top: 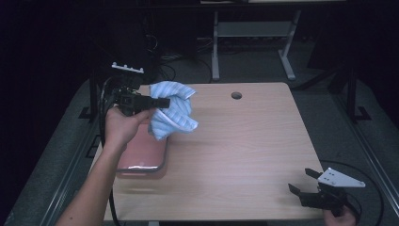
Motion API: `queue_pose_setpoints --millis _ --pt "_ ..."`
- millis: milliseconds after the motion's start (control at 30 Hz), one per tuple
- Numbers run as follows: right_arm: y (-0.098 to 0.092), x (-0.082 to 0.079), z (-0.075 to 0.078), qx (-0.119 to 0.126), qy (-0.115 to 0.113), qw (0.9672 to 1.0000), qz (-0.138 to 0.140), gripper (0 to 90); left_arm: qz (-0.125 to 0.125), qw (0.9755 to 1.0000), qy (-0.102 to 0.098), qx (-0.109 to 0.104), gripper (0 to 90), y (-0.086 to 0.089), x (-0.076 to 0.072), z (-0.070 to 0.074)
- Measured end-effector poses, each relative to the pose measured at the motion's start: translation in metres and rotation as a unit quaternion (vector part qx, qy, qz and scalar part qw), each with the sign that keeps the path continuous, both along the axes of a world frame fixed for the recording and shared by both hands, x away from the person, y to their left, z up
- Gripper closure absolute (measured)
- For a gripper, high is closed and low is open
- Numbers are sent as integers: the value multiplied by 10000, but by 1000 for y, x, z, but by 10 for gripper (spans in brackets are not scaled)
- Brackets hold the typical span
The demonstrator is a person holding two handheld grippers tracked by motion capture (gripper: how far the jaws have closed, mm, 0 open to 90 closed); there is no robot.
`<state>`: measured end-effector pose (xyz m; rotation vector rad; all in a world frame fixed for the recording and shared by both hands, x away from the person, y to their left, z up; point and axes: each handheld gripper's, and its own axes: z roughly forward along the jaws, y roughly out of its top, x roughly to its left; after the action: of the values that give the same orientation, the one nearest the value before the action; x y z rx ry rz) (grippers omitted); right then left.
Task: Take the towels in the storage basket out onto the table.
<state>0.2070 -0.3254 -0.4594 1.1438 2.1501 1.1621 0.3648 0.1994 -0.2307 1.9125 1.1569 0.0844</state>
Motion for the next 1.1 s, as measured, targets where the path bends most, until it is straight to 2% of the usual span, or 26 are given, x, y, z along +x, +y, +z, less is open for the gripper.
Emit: queue_pose_setpoints --millis 367,567,700,800,1100 --pt "-3 0 1 -3 -67 10000 -7 138 -258 9997 -13 53 715 -29 5 0" --pt "-2 1 0 5 -41 10000 2 138 -358 9993 30 -59 715 -42 9 -4" --pt "-1 1 1 -16 -46 10000 13 138 -465 9989 49 13 713 -50 11 -10" --pt "0 0 1 0 -25 10000 -8 138 -498 9987 80 -58 713 -56 12 -16" --pt "-1 0 2 -21 -66 10000 26 138 -603 9980 185 0 712 -76 19 -33"
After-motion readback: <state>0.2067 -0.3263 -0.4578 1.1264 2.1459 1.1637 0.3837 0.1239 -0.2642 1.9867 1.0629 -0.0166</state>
